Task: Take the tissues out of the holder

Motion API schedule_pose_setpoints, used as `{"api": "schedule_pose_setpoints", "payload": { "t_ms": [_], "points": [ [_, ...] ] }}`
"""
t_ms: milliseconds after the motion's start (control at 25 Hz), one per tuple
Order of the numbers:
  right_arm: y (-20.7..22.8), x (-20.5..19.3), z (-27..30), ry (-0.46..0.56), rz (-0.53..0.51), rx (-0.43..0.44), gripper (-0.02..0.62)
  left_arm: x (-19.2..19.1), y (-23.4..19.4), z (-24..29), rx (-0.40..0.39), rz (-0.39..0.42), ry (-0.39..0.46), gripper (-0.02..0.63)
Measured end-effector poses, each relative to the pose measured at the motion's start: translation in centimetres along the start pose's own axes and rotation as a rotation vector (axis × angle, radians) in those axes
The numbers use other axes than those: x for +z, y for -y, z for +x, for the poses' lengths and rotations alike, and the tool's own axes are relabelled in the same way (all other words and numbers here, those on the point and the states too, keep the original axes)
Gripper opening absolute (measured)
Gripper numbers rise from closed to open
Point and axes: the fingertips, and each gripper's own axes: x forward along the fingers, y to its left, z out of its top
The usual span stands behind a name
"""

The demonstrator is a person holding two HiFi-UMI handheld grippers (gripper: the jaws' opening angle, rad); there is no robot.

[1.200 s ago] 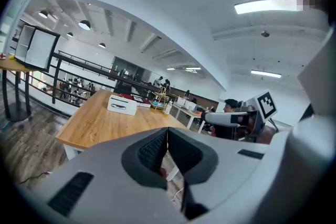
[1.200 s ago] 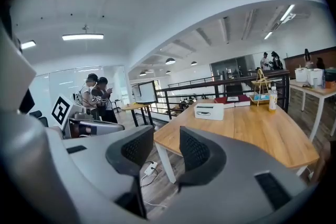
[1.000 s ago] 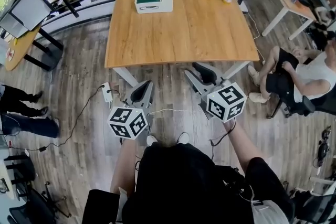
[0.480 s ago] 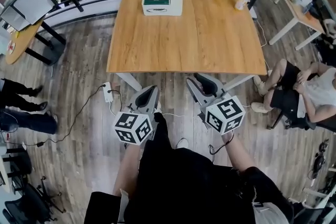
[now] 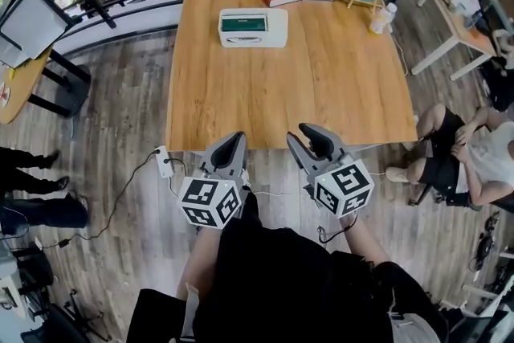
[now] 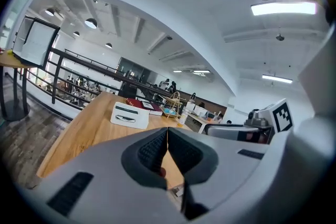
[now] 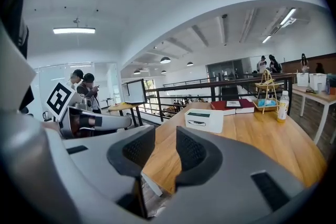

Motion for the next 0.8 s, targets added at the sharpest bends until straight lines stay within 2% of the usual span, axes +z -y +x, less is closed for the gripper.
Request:
{"api": "schedule_pose_setpoints", "payload": {
  "t_ms": [480, 800],
  "points": [
    [2.9, 3.0, 10.2, -0.073, 0.000, -0.014, 0.136, 3.7, -7.2, 5.8, -0.005, -0.067, -0.047, 0.012],
    [3.9, 5.0, 17.0, -0.093, 0.019, -0.024, 0.161, 6.1, -11.4, 8.6, -0.036, -0.056, -0.081, 0.012]
  ]
}}
